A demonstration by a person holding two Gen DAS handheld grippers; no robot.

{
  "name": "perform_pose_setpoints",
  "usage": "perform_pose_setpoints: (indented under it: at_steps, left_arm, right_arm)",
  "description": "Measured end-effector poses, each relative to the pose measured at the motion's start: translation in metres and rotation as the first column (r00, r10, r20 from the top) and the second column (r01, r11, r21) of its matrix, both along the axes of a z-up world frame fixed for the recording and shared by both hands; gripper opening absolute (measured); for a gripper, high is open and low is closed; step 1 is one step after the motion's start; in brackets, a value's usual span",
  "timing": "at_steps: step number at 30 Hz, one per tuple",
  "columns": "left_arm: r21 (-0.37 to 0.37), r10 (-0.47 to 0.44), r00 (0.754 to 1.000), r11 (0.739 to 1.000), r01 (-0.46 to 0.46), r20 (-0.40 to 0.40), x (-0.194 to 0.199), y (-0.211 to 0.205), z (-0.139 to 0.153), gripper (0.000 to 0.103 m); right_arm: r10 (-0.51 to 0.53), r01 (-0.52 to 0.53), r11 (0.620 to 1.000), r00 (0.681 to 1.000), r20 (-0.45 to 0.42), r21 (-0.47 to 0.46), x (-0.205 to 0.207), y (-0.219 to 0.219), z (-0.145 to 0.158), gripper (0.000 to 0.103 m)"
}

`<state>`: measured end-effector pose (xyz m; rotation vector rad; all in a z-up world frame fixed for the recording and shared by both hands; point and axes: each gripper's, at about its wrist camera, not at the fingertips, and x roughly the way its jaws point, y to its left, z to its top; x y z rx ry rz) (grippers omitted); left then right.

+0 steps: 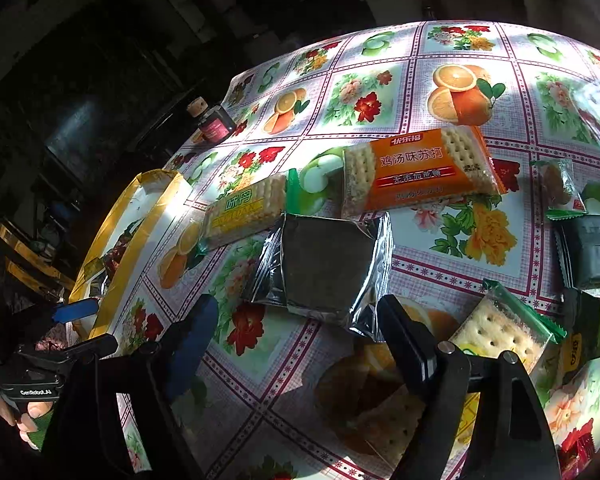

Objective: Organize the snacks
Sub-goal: 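Grasp the silver foil bag with the left tool while the right tool grasps the WEIDAN cracker pack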

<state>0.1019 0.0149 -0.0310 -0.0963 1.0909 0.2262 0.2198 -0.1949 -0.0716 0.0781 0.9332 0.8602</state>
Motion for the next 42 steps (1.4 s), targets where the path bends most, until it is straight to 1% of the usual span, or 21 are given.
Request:
perform_pose_setpoints:
  at_steps: [1, 2, 4, 5, 7, 8, 11, 13, 18, 21, 23, 26, 30, 32, 34, 37, 42]
  left_arm:
    - [0.002, 0.003, 1.0, 1.0, -0.003, -0.002, 0.001, 0.001, -0.001, 0.079]
    - [0.002, 0.004, 1.0, 1.0, -0.004, -0.006, 0.004, 0.001, -0.002, 0.079]
    - [0.002, 0.005, 1.0, 1.0, -0.005, -0.01, 0.009, 0.001, -0.004, 0.079]
    - [0.002, 0.002, 1.0, 1.0, -0.002, -0.01, 0.012, -0.001, -0.004, 0.079]
    - [-0.004, -0.005, 1.0, 1.0, 0.005, -0.019, 0.02, -0.006, -0.006, 0.079]
    - [-0.017, -0.001, 1.0, 1.0, 0.001, -0.023, 0.025, -0.009, -0.008, 0.079]
    - [-0.091, 0.024, 0.998, 0.995, -0.029, -0.051, 0.045, -0.019, -0.013, 0.079]
    - [-0.136, 0.053, 0.996, 0.989, -0.063, -0.071, 0.06, -0.029, -0.017, 0.079]
    - [-0.197, 0.131, 0.986, 0.969, -0.15, -0.107, 0.093, -0.046, -0.027, 0.079]
    - [-0.188, 0.174, 0.979, 0.963, -0.192, -0.108, 0.109, -0.054, -0.033, 0.079]
    - [-0.171, 0.19, 0.977, 0.964, -0.204, -0.095, 0.119, -0.059, -0.033, 0.081]
    - [-0.141, 0.151, 0.985, 0.977, -0.162, -0.086, 0.132, -0.074, -0.032, 0.081]
    - [-0.145, 0.091, 0.994, 0.984, -0.099, -0.061, 0.139, -0.089, -0.028, 0.081]
    - [-0.153, 0.085, 0.995, 0.984, -0.092, -0.052, 0.145, -0.093, -0.028, 0.084]
    - [-0.145, 0.097, 0.994, 0.984, -0.105, -0.058, 0.156, -0.093, -0.033, 0.085]
    - [-0.16, 0.099, 0.993, 0.981, -0.109, -0.071, 0.172, -0.095, -0.04, 0.092]
    - [-0.146, 0.051, 0.997, 0.987, -0.059, -0.062, 0.185, -0.105, -0.041, 0.092]
  right_arm:
    - [-0.051, 0.052, 0.998, 0.998, 0.031, -0.025, -0.007, -0.007, 0.003, 0.082]
    - [-0.109, 0.11, 0.993, 0.993, 0.044, -0.036, -0.012, -0.018, 0.005, 0.082]
    - [-0.201, 0.202, 0.979, 0.978, 0.049, -0.005, -0.02, -0.04, 0.009, 0.082]
    - [-0.242, 0.243, 0.97, 0.969, 0.056, -0.008, -0.023, -0.048, 0.01, 0.082]
    - [-0.303, 0.308, 0.95, 0.949, 0.081, -0.057, -0.028, -0.056, 0.008, 0.082]
    - [-0.33, 0.336, 0.938, 0.94, 0.086, -0.079, -0.028, -0.06, 0.006, 0.082]
    - [-0.399, 0.405, 0.905, 0.914, 0.072, -0.126, -0.025, -0.062, -0.005, 0.082]
    - [-0.416, 0.421, 0.897, 0.907, 0.065, -0.133, -0.022, -0.058, -0.01, 0.082]
    - [-0.42, 0.431, 0.89, 0.902, 0.101, -0.15, -0.019, -0.046, -0.013, 0.082]
    - [-0.423, 0.432, 0.893, 0.902, 0.089, -0.129, -0.019, -0.049, -0.014, 0.082]
    - [-0.429, 0.436, 0.893, 0.9, 0.081, -0.115, -0.019, -0.052, -0.014, 0.082]
    - [-0.434, 0.438, 0.894, 0.899, 0.063, -0.095, -0.018, -0.057, -0.014, 0.082]
    - [-0.442, 0.446, 0.893, 0.895, 0.066, -0.07, -0.019, -0.063, -0.01, 0.082]
    - [-0.448, 0.452, 0.89, 0.892, 0.062, -0.064, -0.018, -0.067, -0.009, 0.082]
    - [-0.456, 0.458, 0.887, 0.888, 0.055, -0.062, -0.017, -0.07, -0.01, 0.082]
    - [-0.455, 0.457, 0.887, 0.889, 0.043, -0.065, -0.015, -0.07, -0.013, 0.082]
    - [-0.444, 0.447, 0.891, 0.895, 0.043, -0.077, -0.013, -0.066, -0.016, 0.082]
